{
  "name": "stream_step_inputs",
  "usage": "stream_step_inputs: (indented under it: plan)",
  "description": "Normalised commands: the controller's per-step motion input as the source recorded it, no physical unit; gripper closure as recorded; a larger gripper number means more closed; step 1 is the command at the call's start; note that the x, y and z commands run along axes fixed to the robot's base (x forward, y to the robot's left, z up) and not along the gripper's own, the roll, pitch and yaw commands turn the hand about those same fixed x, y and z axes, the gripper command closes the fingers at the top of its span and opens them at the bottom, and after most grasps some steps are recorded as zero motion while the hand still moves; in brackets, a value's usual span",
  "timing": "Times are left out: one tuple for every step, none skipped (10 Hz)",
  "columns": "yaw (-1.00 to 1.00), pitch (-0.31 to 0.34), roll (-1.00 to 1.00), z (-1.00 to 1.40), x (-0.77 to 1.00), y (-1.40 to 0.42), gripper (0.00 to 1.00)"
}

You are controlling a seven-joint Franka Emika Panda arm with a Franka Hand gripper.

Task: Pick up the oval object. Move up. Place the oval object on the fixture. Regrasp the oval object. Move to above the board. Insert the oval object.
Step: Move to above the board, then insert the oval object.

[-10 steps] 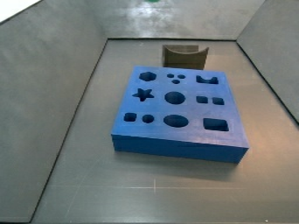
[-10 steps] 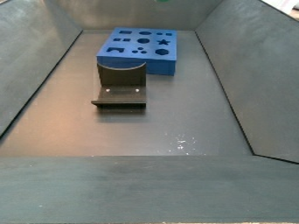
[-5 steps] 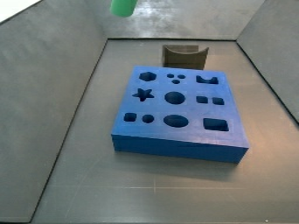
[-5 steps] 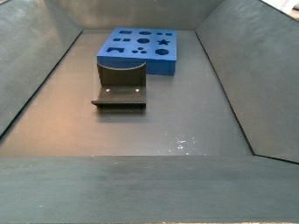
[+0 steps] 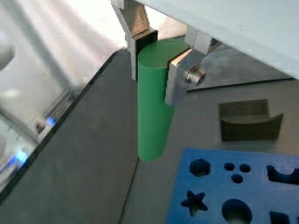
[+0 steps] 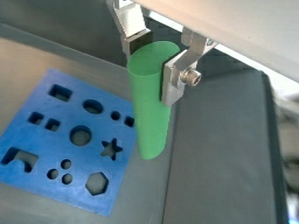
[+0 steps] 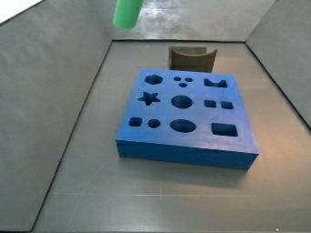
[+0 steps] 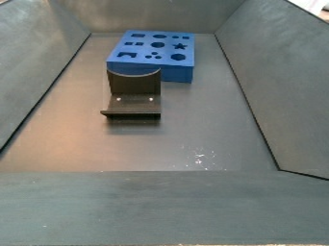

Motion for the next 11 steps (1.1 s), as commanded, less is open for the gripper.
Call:
stream_step_inputs:
  plan:
    - [1.00,-0.471,-0.29,0.00,-0.09,0.02,1.00]
    - [1.00,-0.524,-0.25,0.00,-0.08,0.02,1.00]
    - [1.00,-0.557,-0.22,-0.01,-0.07,0.02,1.00]
    - [1.00,-0.615,-0.17,-0.01,-0.07,0.02,1.00]
    - [1.00,-0.656,-0.14,0.00,-0.06,0.01,1.00]
    - [0.85,-0.622,-0.08,-0.01,-0.06,0.01,1.00]
    - [0.67,-0.525,-0.06,-0.01,-0.06,0.01,1.00]
    - [0.37,-0.329,-0.03,0.00,-0.05,0.01,1.00]
    - [0.21,-0.210,-0.02,0.00,-0.03,0.01,1.00]
    - [0.01,-0.003,0.00,0.00,0.00,0.00,1.00]
    - [0.00,-0.007,0.00,0.00,0.00,0.00,1.00]
